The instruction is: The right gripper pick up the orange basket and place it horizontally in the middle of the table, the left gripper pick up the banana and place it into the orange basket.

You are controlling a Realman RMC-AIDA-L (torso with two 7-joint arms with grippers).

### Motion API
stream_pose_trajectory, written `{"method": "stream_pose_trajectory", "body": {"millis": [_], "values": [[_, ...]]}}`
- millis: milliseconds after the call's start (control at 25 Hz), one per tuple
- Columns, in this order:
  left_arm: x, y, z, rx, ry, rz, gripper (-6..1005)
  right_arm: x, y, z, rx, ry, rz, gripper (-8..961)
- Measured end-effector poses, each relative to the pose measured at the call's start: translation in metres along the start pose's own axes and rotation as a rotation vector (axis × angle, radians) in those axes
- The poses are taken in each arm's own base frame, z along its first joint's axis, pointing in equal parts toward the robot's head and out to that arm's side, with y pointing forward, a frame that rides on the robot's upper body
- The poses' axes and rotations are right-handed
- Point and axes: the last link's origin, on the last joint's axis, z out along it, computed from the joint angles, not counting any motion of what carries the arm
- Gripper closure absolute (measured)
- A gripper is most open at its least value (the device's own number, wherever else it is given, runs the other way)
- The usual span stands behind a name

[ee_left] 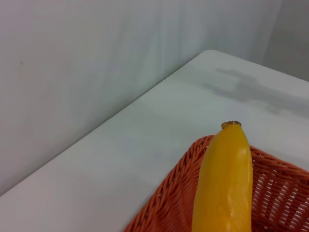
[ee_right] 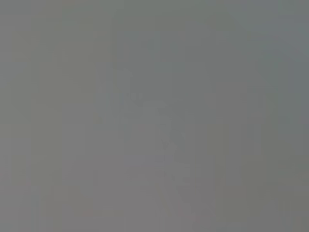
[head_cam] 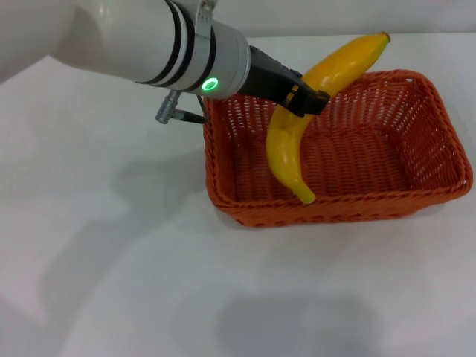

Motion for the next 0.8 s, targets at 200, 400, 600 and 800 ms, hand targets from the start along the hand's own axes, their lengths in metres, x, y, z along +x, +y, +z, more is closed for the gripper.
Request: {"method": "stream_pose_trajectory", "body": {"millis": [200, 400, 600, 800], "values": [[-0.001, -0.003, -0.003, -0.005, 0.013, -0.031, 408, 0.0, -0.001, -0.001, 0.002, 0.001, -0.001, 110], [-0.002, -0.009, -0.011, 0.014, 0.052, -0.065, 402, 0.0, -0.001, -0.002, 0.001, 0.0, -0.001, 110], [-0.004, -0.012, -0.014, 0.027, 0.08, -0.079, 357, 0.0, -0.001, -0.003, 0.0, 0.0, -0.001, 110], [-0.004, -0.017, -0.016, 0.054, 0.129, -0.069, 255, 0.001, 0.0, -0.003, 0.0, 0.001, 0.0, 110]]}}
